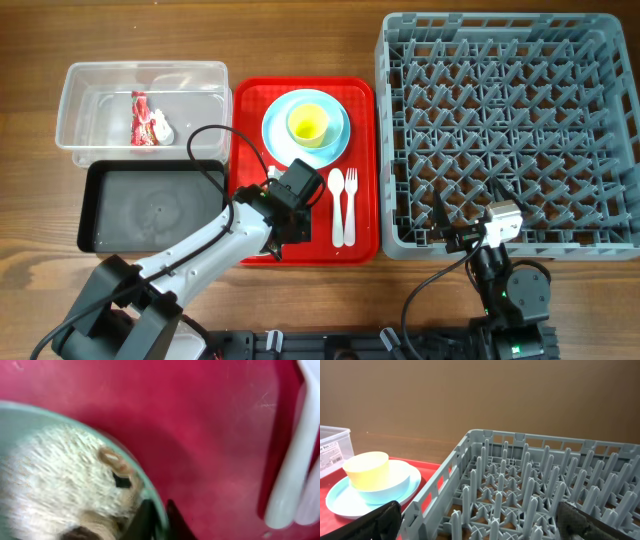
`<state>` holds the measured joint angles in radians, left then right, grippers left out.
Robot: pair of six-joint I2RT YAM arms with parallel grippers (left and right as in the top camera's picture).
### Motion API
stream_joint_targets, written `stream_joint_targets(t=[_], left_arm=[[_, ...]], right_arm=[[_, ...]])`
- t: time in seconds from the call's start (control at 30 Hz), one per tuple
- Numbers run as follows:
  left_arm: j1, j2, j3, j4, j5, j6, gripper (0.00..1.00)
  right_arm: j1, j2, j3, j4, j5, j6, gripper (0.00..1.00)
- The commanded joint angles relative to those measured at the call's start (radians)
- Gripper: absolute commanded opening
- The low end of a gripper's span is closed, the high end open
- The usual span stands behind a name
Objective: Sort waste into correct bins and load items into the dishwasher rack
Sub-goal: 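Grasp the green bowl rim with the left gripper and lift, then tip the green bowl over the black tray to dump the rice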
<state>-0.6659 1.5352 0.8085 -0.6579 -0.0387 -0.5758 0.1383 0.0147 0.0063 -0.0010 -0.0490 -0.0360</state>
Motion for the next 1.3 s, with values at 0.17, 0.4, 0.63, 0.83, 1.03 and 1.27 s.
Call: stream_joint_targets(t=[0.17,0.4,0.63,0.83,1.03,1.27], left_arm=[[-0.004,-0.058,0.062,-0.004,-0.004,-0.013,0.04],[0.02,-0.196,0.22,-0.159,-0.004,-0.005,0.04],[0.319,-0.305,0.243,-0.208,0.192,0.076,0.04],[0.737,-0.3,0.243,-0.243,0.53,0.23,0.04],[1.003,-0.26,0.228,-0.266,0.696,0.304,0.04],[1.218,-0.166,0.155,-0.152,1.027,0.364,0.04]], right_arm=[[-0.004,-0.003,-0.001,0.003,-0.011,-0.011,1.0],[-0.004,-0.003,-0.001,0.003,-0.011,-0.01,1.0],[-0.004,-0.003,-0.001,0.003,-0.011,-0.01,1.0],[-0.004,-0.003,-0.001,0.003,-0.011,-0.01,1.0],[-0.004,-0.003,-0.001,0.003,-0.011,-0.01,1.0],[-0.004,-0.003,-0.001,0.003,-0.011,-0.01,1.0]])
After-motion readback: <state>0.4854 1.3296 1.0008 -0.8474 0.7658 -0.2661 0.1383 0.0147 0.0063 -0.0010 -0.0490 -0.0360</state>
